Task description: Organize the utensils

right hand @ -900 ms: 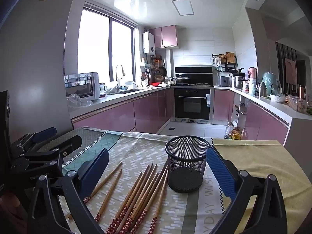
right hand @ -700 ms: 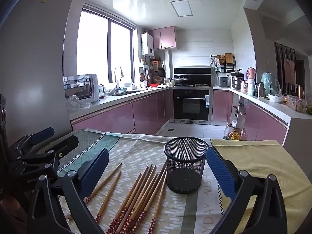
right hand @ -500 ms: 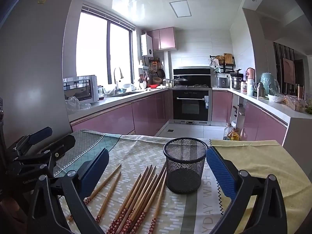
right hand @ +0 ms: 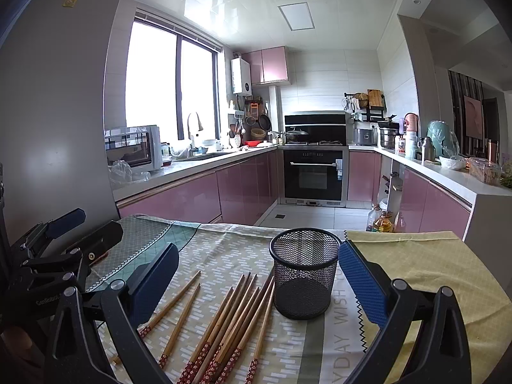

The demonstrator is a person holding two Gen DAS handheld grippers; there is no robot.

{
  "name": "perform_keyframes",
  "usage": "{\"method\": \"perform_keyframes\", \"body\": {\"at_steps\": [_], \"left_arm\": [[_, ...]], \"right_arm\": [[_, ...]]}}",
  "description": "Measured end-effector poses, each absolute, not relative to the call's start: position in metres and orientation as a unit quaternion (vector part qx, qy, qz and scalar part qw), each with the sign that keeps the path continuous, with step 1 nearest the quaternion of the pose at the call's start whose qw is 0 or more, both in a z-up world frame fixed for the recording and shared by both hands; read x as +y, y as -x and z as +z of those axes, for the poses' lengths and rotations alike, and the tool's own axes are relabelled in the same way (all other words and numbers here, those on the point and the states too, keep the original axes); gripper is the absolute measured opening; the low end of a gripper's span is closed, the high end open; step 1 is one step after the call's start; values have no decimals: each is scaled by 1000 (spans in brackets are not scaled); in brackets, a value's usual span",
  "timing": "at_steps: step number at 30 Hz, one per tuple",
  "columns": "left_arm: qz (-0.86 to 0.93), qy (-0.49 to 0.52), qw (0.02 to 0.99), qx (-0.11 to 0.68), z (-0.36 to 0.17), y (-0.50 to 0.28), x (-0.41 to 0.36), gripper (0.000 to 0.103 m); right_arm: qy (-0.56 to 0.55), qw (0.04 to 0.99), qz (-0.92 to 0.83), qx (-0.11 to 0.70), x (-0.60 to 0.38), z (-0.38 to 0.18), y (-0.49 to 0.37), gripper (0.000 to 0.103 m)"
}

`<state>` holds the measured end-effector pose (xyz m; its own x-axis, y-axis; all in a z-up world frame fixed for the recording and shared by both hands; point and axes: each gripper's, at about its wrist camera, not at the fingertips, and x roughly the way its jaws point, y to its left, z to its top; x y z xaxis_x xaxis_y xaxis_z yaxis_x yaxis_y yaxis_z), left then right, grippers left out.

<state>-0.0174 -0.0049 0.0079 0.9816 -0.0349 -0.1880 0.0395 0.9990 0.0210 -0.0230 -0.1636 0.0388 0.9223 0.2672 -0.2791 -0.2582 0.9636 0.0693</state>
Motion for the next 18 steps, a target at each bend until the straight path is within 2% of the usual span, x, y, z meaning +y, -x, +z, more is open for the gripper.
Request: {"method": "perform_keyframes", "body": {"at_steps": [18], "left_arm": [[-19,-13,995,95,7,20,-5,97]], "right_arm": [[-23,981,131,145,-162,33,19,97]]}}
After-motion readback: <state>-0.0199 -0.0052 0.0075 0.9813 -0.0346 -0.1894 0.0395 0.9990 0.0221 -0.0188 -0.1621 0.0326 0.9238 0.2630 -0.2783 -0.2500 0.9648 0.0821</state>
